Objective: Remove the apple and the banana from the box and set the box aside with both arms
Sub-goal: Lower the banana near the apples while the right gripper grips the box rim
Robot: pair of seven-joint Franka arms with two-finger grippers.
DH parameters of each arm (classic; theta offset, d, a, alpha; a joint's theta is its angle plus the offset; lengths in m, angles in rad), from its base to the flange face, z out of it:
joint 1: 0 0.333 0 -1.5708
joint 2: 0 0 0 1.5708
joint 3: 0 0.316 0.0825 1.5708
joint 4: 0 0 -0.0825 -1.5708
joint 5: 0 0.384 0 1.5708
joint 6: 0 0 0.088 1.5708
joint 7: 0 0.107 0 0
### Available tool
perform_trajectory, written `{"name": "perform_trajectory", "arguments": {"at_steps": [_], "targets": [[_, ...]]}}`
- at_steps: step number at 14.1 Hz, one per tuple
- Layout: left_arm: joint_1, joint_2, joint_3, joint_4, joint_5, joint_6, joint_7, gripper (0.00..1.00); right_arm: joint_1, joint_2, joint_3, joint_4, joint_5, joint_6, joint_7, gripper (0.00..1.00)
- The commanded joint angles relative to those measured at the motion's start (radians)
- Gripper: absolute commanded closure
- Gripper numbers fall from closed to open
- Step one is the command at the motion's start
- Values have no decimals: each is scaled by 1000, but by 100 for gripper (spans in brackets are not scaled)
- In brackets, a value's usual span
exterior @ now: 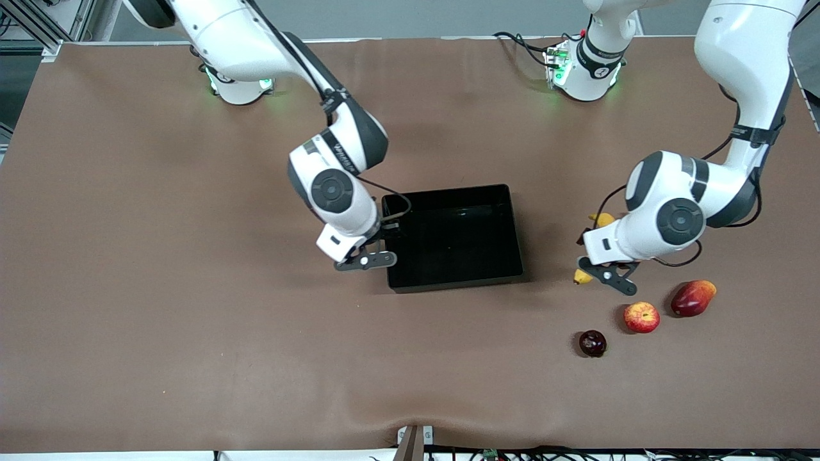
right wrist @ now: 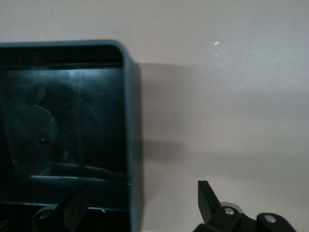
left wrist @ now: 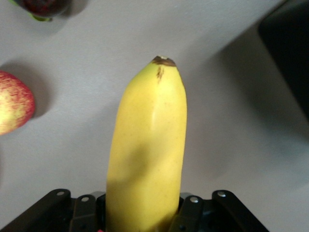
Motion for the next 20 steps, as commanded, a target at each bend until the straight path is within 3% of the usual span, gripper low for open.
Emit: {"name": "perform_trajectory", "arguments": {"at_steps": [1,4,7,12,13,14,15,16,17,20], "targets": [[3,7,-5,-27,32,69,35,100,20,39,-12,16,-15,63,31,0],[47,67,-5,-41,121,147,35,100,27,86,-11,20,-171,95,32,0],[94,99,-5,-106,131,296,37,100,27,99,-9,22,-172,117,37,0],[104,158,-3,-110,132,407,37,100,38,111,-8,31,-169,123,89,0],[104,169,-3,-107,132,424,37,100,38,111,-6,31,-167,121,87,19],[104,175,-3,-106,137,442,37,97,38,111,-6,31,-166,121,87,48],[107,176,0,-101,147,447,37,84,38,111,-6,31,-164,120,87,77],[112,176,0,-96,160,447,35,46,38,109,-5,31,-163,120,87,100],[117,170,0,-95,167,447,38,0,40,109,-3,31,-158,118,87,100],[114,138,-8,-67,181,444,35,0,40,102,-3,31,-138,110,86,100]]}}
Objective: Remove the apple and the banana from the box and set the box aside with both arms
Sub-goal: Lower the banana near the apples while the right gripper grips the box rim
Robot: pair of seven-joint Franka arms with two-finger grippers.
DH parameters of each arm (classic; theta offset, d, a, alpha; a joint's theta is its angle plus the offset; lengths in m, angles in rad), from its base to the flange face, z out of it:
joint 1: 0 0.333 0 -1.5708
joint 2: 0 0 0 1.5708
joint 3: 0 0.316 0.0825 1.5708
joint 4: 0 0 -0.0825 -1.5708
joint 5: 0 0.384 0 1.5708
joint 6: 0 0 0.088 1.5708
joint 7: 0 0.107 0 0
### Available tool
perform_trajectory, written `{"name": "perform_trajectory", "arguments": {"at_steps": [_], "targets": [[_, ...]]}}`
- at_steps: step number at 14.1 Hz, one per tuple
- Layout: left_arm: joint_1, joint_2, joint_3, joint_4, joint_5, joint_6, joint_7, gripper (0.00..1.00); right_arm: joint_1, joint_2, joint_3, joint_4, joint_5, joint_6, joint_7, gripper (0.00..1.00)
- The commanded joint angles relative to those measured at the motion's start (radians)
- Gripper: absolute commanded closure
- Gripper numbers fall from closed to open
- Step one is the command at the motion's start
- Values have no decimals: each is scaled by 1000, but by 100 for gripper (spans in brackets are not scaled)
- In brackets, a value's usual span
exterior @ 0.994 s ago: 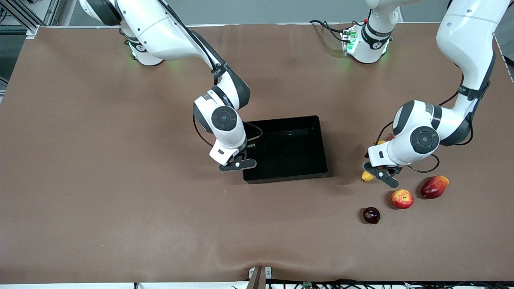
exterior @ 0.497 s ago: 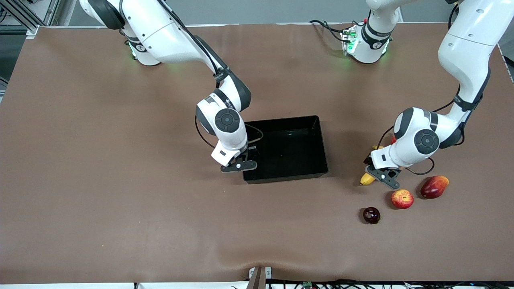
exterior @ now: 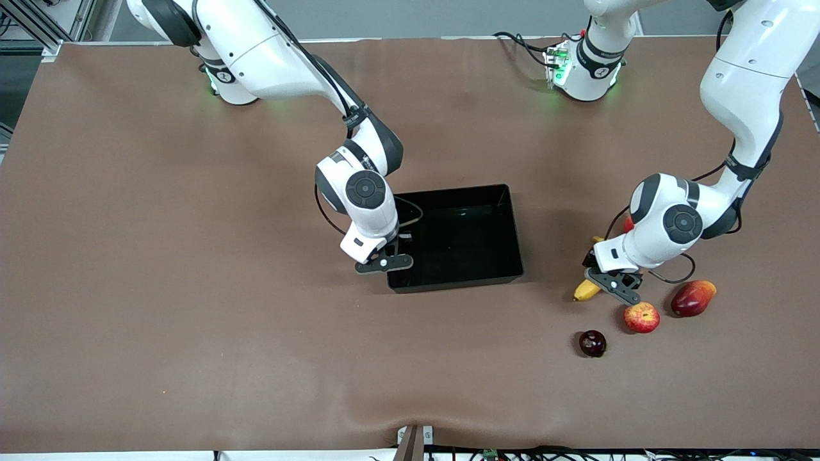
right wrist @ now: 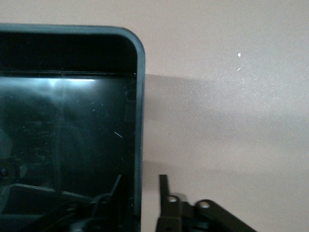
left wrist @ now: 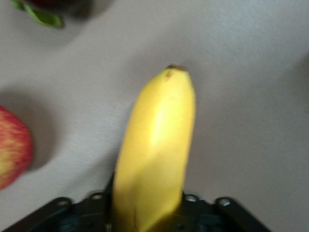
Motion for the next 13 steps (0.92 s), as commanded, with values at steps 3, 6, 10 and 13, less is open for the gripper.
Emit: {"name": "perform_trajectory", "arguments": {"at_steps": [3,6,10,13], "targets": [[-2,-41,-57,50,17,-29,-12,0,5,-5,-3,21,8,-17,19,100],[-1,-73,-106,110,6,-186,-14,0,-8,-72,-4,21,10,-105,18,100],[5,-146,-182,219,-6,-472,-61,0,-93,-209,-7,7,13,-231,25,100],[4,-247,-261,221,-33,-595,-286,0,-172,-288,-7,4,13,-340,13,100]]}}
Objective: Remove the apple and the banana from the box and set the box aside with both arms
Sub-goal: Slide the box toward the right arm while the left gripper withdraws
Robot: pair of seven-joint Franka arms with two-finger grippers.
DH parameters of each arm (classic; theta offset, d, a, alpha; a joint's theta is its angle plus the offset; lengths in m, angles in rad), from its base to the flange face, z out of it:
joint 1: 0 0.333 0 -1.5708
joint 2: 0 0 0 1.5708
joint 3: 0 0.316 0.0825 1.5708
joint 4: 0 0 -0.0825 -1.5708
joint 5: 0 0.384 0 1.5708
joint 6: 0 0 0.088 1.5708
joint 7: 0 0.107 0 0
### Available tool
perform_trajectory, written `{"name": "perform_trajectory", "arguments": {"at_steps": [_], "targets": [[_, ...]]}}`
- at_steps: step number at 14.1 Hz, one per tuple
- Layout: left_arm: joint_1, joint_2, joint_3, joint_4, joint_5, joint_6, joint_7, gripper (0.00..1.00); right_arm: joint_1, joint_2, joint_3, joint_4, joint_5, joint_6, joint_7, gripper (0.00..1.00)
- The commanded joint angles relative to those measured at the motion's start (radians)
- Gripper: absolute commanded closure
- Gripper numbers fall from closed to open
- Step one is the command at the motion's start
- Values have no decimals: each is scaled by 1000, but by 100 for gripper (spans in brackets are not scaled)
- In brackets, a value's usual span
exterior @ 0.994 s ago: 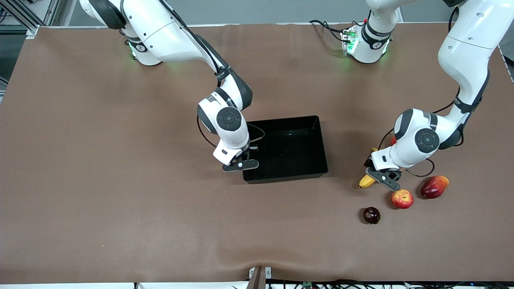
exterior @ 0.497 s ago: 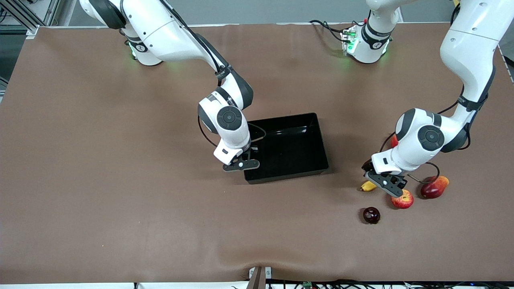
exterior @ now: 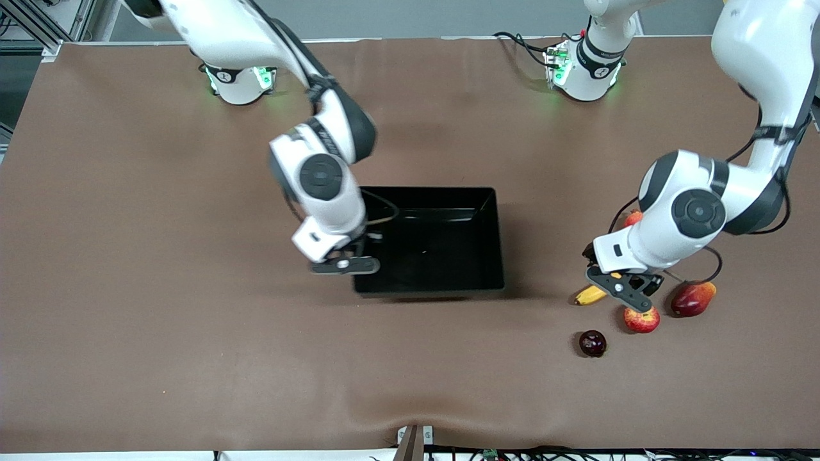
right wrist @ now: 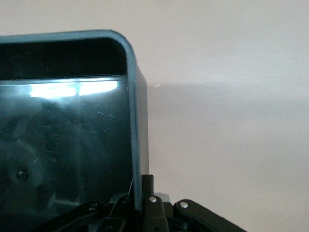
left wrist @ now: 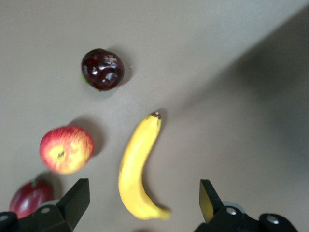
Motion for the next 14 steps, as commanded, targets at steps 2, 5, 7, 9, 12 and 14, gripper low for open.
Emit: {"name": "perform_trajectory", "arguments": {"at_steps": [2,5,7,9,12,14], "targets": [[9,-130,-75,-17,-52,-135,-257,0,-125,-119,20,-47,11,-126,-42,100],[7,-207,-78,-8,-152,-186,-357,0,-252,-169,19,-99,11,-152,-197,100],[9,-228,-76,38,-174,-237,-389,0,-327,-186,17,-121,11,-151,-269,100],[16,-225,-72,130,-184,-333,-388,0,-422,-186,19,-129,11,-149,-357,100],[62,-214,-70,236,-229,-442,-382,0,-533,-178,17,-136,18,-126,-465,100],[113,-222,-70,297,-226,-471,-377,0,-596,-175,19,-181,20,-64,-561,100]]}}
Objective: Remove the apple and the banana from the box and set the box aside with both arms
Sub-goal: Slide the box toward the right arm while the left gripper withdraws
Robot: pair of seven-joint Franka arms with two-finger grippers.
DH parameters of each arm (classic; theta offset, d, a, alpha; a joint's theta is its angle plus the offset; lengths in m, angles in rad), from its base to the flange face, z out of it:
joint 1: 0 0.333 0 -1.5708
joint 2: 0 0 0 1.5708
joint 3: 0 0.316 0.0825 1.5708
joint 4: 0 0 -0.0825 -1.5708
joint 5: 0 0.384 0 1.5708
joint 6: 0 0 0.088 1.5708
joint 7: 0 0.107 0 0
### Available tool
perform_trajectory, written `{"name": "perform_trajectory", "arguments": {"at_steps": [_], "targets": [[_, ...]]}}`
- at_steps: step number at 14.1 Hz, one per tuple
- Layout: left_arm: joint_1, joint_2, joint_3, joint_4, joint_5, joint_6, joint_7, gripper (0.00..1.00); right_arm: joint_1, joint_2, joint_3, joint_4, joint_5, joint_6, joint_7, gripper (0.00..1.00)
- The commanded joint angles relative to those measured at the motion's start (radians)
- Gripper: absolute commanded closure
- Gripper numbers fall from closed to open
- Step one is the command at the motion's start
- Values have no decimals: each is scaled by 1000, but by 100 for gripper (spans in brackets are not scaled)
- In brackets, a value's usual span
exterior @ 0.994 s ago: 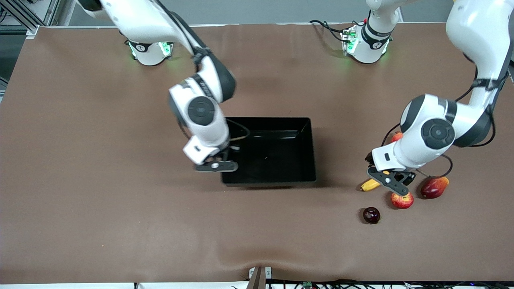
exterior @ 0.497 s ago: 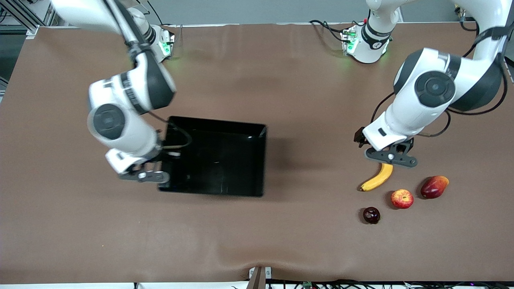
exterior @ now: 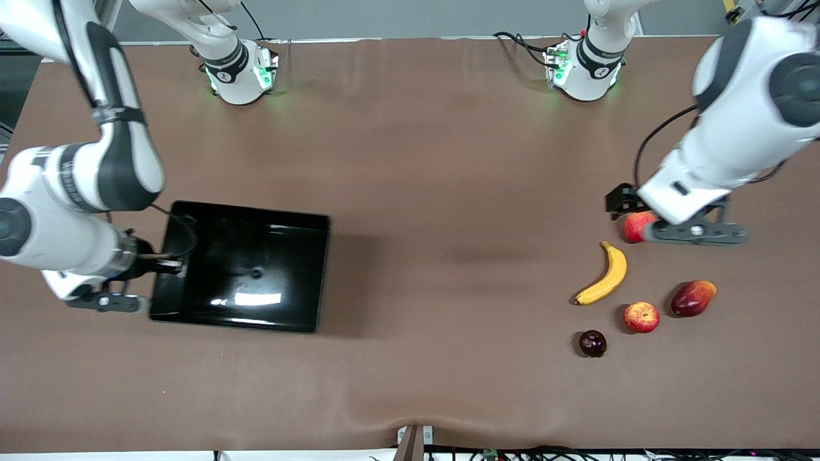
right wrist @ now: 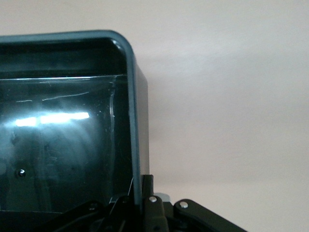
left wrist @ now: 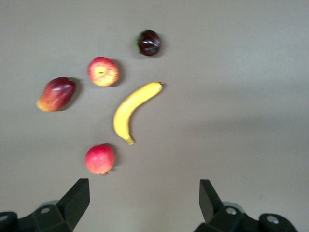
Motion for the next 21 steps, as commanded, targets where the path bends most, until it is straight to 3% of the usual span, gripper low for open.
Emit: {"name": "perform_trajectory", "arguments": {"at_steps": [1,3,7,13,15,18,21], "targets": [[71,3,-1,101,-29,-53,7,0,-92,-36,24,-107,28,107,-119,100],[114,5,2,114,-20,-58,5,0,-158,-33,24,-160,53,181,-216,100],[154,-26,12,115,-28,-124,9,0,-295,19,22,-164,168,203,-377,100],[186,-78,22,115,-41,-130,94,0,-390,93,19,-161,160,301,-467,100],[84,-131,151,97,-73,-130,174,0,-411,136,19,-161,162,368,-544,100],[-157,-164,443,91,-103,-184,225,0,-418,155,19,-160,165,396,-560,100],[-275,-199,593,71,-153,-201,246,0,-422,171,19,-160,171,407,-551,100]]}}
